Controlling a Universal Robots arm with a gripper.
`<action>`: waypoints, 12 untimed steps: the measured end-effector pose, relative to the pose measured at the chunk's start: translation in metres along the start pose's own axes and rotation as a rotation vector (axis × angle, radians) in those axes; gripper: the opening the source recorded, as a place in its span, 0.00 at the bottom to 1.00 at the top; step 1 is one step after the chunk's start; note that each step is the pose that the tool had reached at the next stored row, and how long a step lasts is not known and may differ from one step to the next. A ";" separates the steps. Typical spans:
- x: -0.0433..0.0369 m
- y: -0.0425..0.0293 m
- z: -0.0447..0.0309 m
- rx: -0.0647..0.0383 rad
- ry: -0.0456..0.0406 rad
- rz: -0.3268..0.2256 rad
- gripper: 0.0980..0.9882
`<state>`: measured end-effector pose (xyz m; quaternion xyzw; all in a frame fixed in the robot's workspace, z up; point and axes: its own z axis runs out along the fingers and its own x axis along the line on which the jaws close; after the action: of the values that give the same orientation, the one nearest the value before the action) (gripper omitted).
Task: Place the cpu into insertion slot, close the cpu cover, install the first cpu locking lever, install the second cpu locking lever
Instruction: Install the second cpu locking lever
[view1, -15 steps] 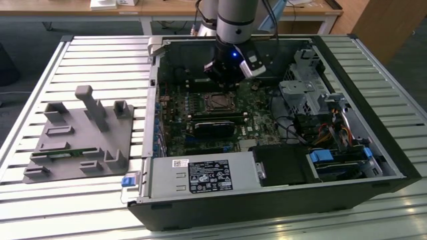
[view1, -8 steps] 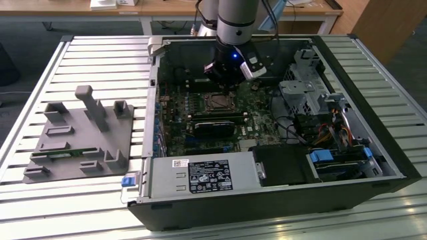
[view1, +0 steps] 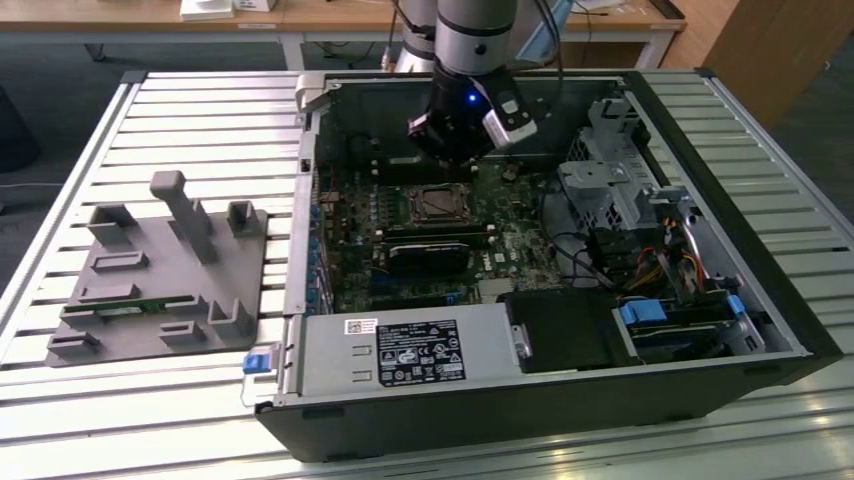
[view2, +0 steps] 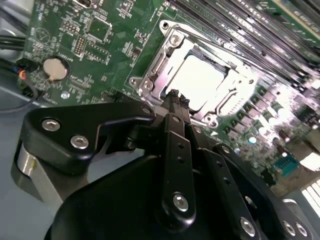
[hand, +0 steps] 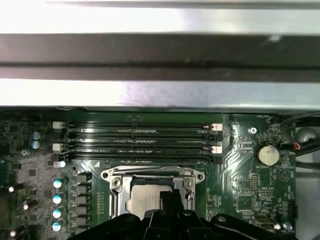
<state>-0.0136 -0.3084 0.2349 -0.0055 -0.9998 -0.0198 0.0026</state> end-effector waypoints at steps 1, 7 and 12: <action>0.0000 0.0001 -0.0035 0.000 0.0000 0.000 0.01; 0.0000 -0.0001 -0.0153 0.000 0.0000 0.000 0.01; 0.0000 -0.0081 -0.0157 0.000 0.0001 0.000 0.01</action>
<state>-0.0136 -0.3172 0.2503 -0.0055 -0.9998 -0.0197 0.0027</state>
